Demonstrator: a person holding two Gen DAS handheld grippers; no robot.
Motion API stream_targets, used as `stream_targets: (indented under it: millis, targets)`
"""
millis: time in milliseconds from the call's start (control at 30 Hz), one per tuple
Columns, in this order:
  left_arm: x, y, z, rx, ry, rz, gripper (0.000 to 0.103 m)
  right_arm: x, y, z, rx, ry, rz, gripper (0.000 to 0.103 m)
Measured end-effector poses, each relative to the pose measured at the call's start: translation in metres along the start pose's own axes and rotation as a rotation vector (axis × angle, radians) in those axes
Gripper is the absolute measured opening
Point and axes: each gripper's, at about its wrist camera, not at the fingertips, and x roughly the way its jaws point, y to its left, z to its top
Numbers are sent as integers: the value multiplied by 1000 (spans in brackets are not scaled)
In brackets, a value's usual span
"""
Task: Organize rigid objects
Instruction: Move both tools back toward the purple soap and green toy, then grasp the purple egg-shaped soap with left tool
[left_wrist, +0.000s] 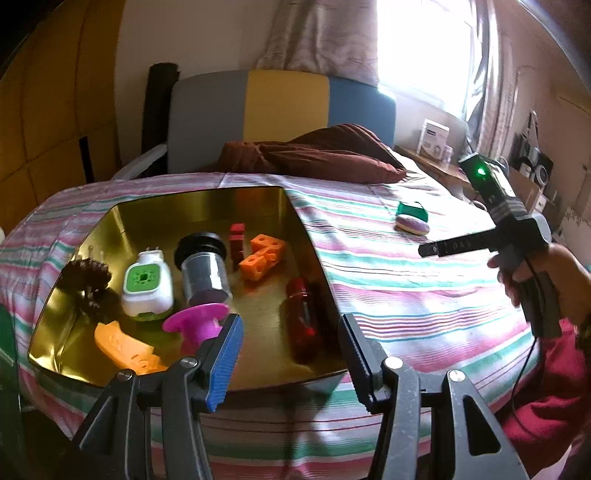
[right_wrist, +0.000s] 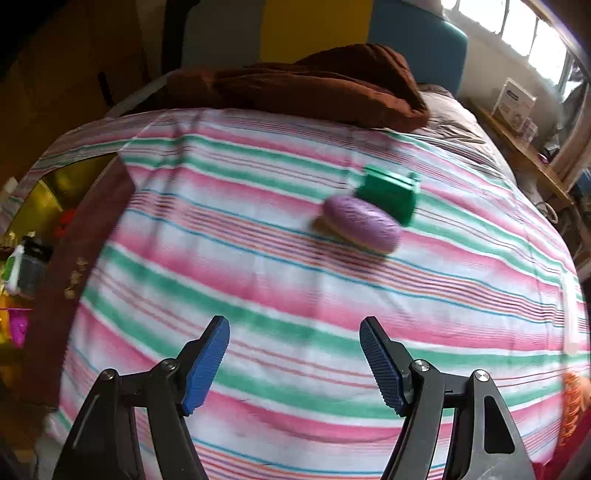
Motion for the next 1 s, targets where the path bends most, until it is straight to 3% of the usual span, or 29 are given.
stream_targets:
  millis: [233, 333, 433, 600, 833, 1000]
  targets:
    - [1, -27, 7, 67, 16, -40, 54, 8, -53, 7, 56, -34, -48, 74]
    - [3, -44, 13, 97, 19, -63, 54, 11, -81, 2, 167, -56, -39, 78]
    - [10, -61, 22, 122, 37, -106, 54, 21, -110, -7, 309, -7, -2, 78]
    - [34, -87, 45, 94, 93, -188, 57, 18, -140, -10, 466, -3, 21, 78]
    - [98, -136, 100, 75, 132, -223, 64, 19, -162, -15, 571, 25, 18, 78]
    - [167, -171, 133, 134, 176, -174, 64, 15, -169, -15, 607, 9, 36, 78]
